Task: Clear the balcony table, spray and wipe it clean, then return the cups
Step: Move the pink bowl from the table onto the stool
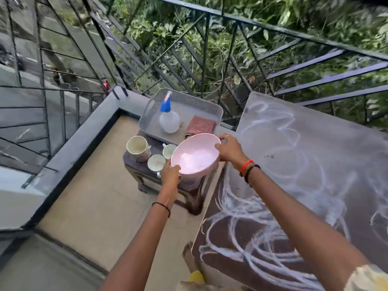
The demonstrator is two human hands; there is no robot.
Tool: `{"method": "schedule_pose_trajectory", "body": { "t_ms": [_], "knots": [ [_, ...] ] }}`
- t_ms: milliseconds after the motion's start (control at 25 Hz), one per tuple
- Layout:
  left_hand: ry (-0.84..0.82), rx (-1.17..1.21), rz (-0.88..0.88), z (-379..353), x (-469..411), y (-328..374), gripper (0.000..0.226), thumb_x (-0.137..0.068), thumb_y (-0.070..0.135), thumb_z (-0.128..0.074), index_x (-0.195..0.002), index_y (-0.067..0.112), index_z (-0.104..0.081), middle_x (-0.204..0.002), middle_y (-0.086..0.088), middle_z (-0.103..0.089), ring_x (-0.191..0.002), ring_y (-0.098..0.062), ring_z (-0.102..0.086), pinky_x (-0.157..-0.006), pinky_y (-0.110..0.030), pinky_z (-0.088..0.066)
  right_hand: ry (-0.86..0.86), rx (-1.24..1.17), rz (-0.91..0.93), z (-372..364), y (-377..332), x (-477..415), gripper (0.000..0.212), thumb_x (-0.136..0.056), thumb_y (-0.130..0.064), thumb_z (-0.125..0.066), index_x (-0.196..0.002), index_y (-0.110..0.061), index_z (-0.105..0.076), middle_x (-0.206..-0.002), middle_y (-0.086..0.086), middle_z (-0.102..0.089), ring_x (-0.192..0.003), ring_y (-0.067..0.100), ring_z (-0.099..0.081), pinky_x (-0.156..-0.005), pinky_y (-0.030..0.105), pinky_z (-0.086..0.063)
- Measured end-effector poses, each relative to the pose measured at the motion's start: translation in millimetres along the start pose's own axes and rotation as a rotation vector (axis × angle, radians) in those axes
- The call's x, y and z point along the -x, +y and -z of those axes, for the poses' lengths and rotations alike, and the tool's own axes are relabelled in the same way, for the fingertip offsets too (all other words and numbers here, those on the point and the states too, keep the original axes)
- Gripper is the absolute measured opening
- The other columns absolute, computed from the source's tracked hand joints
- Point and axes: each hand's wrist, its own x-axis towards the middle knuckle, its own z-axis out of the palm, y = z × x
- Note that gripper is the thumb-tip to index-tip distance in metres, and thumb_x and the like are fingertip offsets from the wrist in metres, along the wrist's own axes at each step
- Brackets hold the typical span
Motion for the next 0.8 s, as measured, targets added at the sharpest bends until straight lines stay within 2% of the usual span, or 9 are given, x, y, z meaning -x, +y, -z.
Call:
{"method": "schedule_pose_trajectory", "body": {
  "t_ms": [80, 160, 200, 280, 360, 480, 680, 800],
  "knots": [
    [-0.018, 0.005, 0.036, 4.3, -11.1, -12.7, 0.054, -0.084, -0.01, -0.045, -0.133, 0.009, -0.055, -0.114, -0.012, -0.061, -0.088, -0.026, -0.058, -0.075, -0.036, -0.051, -0.022, 0.125, 0.024, -4.9, -2.0, -9.5, 0.026, -0.081, 0.0, -0.053, -0.106, 0.001, -0.061, -0.095, 0.016, -0.059, -0.1, 0.039, -0.061, -0.086, 0.051, -0.051],
    [-0.01, 0.005, 0.066, 6.3, -16.0, -23.6, 0.06, -0.084, -0.011, -0.05, -0.14, 0.011, -0.049, -0.125, -0.012, -0.058, -0.109, -0.033, -0.059, -0.095, -0.045, -0.052, -0.063, 0.306, 0.055, -10.5, -0.8, -20.0, 0.027, -0.08, 0.005, -0.05, -0.105, 0.005, -0.061, -0.1, 0.023, -0.061, -0.104, 0.041, -0.058, -0.086, 0.045, -0.05],
    [-0.006, 0.005, 0.079, 7.2, -16.4, -27.9, 0.063, -0.085, -0.011, -0.051, -0.143, 0.012, -0.046, -0.128, -0.013, -0.057, -0.116, -0.035, -0.057, -0.099, -0.047, -0.051, -0.085, 0.402, 0.067, -14.0, 0.5, -24.5, 0.028, -0.08, 0.006, -0.049, -0.106, 0.006, -0.059, -0.106, 0.026, -0.061, -0.107, 0.042, -0.056, -0.086, 0.042, -0.047],
    [-0.017, -0.005, 0.061, 8.1, -16.8, -38.2, 0.066, -0.084, -0.012, -0.052, -0.145, 0.013, -0.042, -0.131, -0.018, -0.057, -0.118, -0.036, -0.057, -0.095, -0.043, -0.051, -0.113, 0.561, 0.073, -20.7, 5.1, -32.9, 0.028, -0.083, 0.006, -0.047, -0.111, 0.008, -0.053, -0.118, 0.029, -0.057, -0.112, 0.042, -0.053, -0.085, 0.04, -0.044],
    [-0.016, -0.024, 0.02, 7.9, -15.3, -46.1, 0.066, -0.083, -0.013, -0.052, -0.143, 0.013, -0.04, -0.13, -0.021, -0.057, -0.111, -0.032, -0.058, -0.086, -0.036, -0.049, -0.129, 0.681, 0.089, -26.7, 9.3, -39.4, 0.028, -0.085, 0.006, -0.045, -0.112, 0.009, -0.051, -0.121, 0.029, -0.055, -0.112, 0.043, -0.053, -0.085, 0.041, -0.044],
    [0.026, -0.043, -0.015, 5.1, -15.1, -55.9, 0.066, -0.081, -0.013, -0.051, -0.14, 0.015, -0.043, -0.124, -0.018, -0.059, -0.101, -0.026, -0.058, -0.079, -0.033, -0.047, -0.154, 0.859, 0.13, -35.2, 10.4, -46.9, 0.031, -0.09, 0.002, -0.041, -0.118, 0.008, -0.052, -0.125, 0.028, -0.055, -0.115, 0.042, -0.054, -0.091, 0.042, -0.044],
    [0.077, -0.058, -0.001, -3.7, -8.0, -70.8, 0.064, -0.08, -0.011, -0.057, -0.138, 0.015, -0.046, -0.116, -0.014, -0.059, -0.104, -0.03, -0.058, -0.085, -0.039, -0.051, -0.202, 1.048, 0.106, -46.9, 13.6, -62.1, 0.038, -0.096, -0.005, -0.035, -0.13, 0.004, -0.049, -0.134, 0.026, -0.05, -0.124, 0.039, -0.049, -0.099, 0.04, -0.041],
    [0.073, -0.047, 0.015, -13.1, -0.3, -78.6, 0.064, -0.079, -0.013, -0.059, -0.137, 0.013, -0.046, -0.113, -0.012, -0.059, -0.096, -0.022, -0.055, -0.08, -0.031, -0.047, -0.239, 1.089, 0.07, -50.6, 20.3, -73.4, 0.039, -0.097, -0.01, -0.034, -0.132, 0.0, -0.049, -0.136, 0.024, -0.05, -0.125, 0.037, -0.049, -0.1, 0.039, -0.04]
  ]
}}
